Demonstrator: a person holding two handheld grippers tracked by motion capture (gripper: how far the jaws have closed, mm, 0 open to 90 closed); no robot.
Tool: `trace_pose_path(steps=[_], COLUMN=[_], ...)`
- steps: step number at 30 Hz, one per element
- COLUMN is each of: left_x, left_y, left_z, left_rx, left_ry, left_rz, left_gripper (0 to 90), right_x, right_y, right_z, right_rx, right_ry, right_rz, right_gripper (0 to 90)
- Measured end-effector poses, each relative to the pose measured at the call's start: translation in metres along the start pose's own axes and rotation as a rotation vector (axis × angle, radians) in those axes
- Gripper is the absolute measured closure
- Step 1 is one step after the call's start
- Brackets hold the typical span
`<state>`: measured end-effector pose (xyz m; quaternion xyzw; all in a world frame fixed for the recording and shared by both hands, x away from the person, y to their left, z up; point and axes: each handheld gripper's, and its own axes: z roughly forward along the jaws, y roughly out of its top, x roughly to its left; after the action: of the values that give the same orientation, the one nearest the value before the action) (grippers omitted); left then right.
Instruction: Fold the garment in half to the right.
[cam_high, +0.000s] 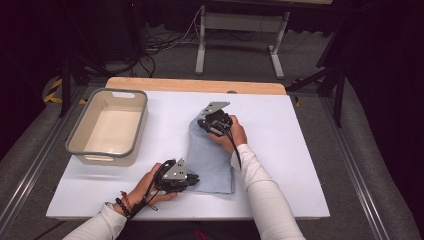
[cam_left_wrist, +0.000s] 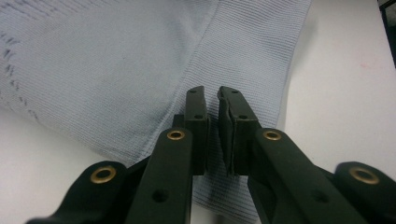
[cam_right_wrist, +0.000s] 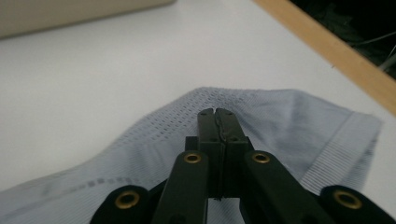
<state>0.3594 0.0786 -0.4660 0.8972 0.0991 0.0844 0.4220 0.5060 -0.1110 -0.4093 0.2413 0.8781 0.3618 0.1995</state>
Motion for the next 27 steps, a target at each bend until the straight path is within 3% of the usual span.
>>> trace_pose_path(steps=[4, 9, 12, 19, 21, 23, 27], left_x=[0.000, 0.000, -0.001, -0.003, -0.003, 0.000, 0.013], left_y=[0.000, 0.000, 0.001, 0.002, 0.005, 0.010, 0.021], left_z=[0.000, 0.000, 0.001, 0.000, -0.004, -0.010, -0.029], left_rx=[0.002, 0.003, 0.006, 0.009, -0.017, -0.050, -0.137], left_ry=[-0.002, -0.006, -0.008, 0.006, 0.013, 0.027, 0.081], left_rz=[-0.002, -0.009, -0.013, -0.011, 0.011, -0.003, -0.037], left_gripper=[82.9, 83.5, 84.2, 83.8, 80.8, 78.5, 74.8], right_x=[-0.011, -0.022, -0.024, -0.035, -0.039, -0.043, -0.049], right_y=[-0.006, -0.020, -0.024, -0.031, -0.031, -0.031, -0.030], right_z=[0.018, 0.028, 0.030, 0.025, 0.017, 0.009, -0.009], right_rx=[0.052, 0.115, 0.116, 0.014, -0.037, -0.090, -0.128], right_ry=[0.030, -0.010, -0.049, -0.141, -0.158, -0.160, -0.167], right_rz=[0.052, 0.091, 0.103, 0.184, 0.197, 0.211, 0.201], right_gripper=[90.0, 90.0, 90.0, 90.0, 90.0, 90.0, 90.0])
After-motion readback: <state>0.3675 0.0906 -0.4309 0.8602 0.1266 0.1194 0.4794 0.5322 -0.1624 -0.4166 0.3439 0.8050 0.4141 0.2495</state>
